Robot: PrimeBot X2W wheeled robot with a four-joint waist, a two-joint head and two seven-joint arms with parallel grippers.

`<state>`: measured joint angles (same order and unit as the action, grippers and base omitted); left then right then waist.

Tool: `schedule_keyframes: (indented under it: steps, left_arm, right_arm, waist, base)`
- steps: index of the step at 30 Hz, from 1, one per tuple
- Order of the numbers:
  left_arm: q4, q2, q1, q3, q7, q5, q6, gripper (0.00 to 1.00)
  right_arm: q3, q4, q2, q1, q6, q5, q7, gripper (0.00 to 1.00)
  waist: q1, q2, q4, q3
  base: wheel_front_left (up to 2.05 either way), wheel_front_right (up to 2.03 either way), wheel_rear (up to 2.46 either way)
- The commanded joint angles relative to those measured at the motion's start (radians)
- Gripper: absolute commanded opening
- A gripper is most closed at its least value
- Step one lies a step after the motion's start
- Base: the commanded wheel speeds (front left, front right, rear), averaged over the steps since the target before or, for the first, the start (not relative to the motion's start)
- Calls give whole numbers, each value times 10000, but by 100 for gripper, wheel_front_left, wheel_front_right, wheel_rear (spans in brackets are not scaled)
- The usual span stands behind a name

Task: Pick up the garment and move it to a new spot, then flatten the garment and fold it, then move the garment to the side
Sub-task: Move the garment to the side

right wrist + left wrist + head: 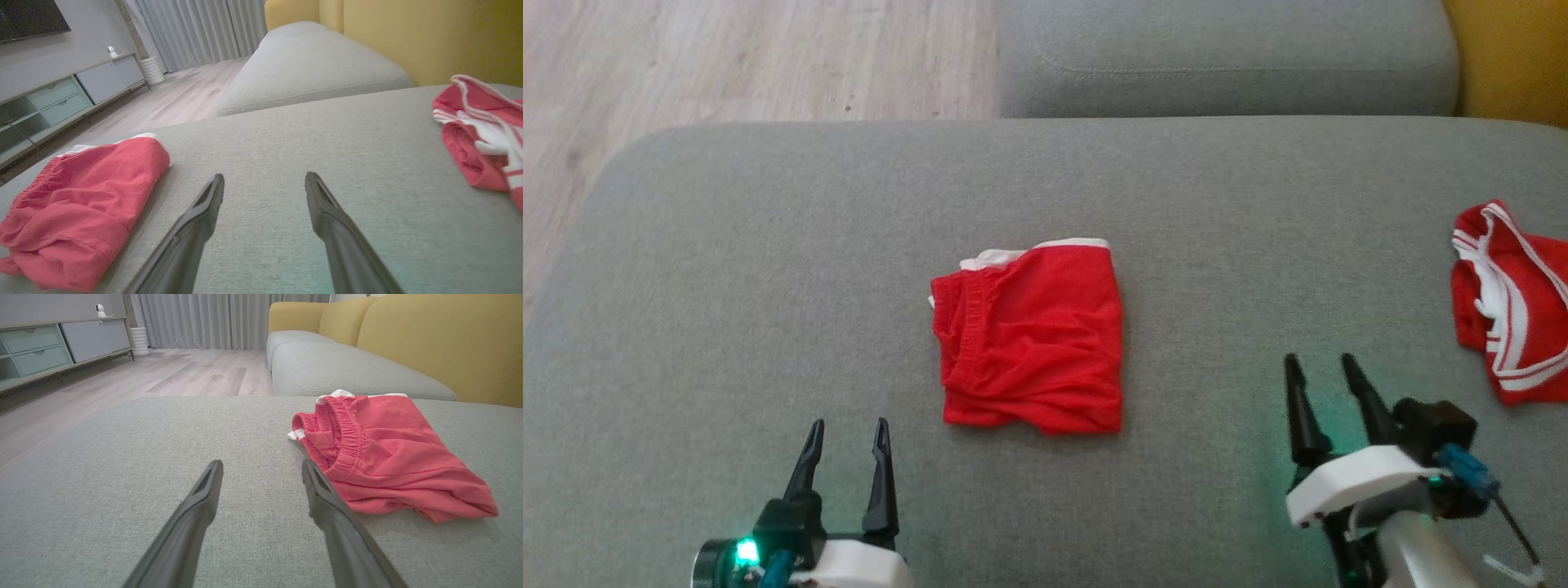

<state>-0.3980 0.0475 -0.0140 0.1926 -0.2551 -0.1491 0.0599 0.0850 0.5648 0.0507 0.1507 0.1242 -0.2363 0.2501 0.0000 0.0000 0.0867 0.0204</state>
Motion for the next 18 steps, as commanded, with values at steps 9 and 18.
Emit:
schedule_keyframes:
  steps: [9, 18]
  left_arm:
    - [339, 28, -974, 602, -67, -239, -213, 100]
    - [258, 28, -1151, 1096, -67, -475, -262, 100]
  right_arm:
    - [2201, 985, -5, 1903, 65, -1430, 116, 100]
    - [2400, 3666, -5, 3267, 65, -2838, 116, 100]
  waist:
    - [0, 0, 1380, 913]
    - [0, 0, 2813, 1453]
  base:
    - [0, 0, 0]
    - [0, 0, 0]
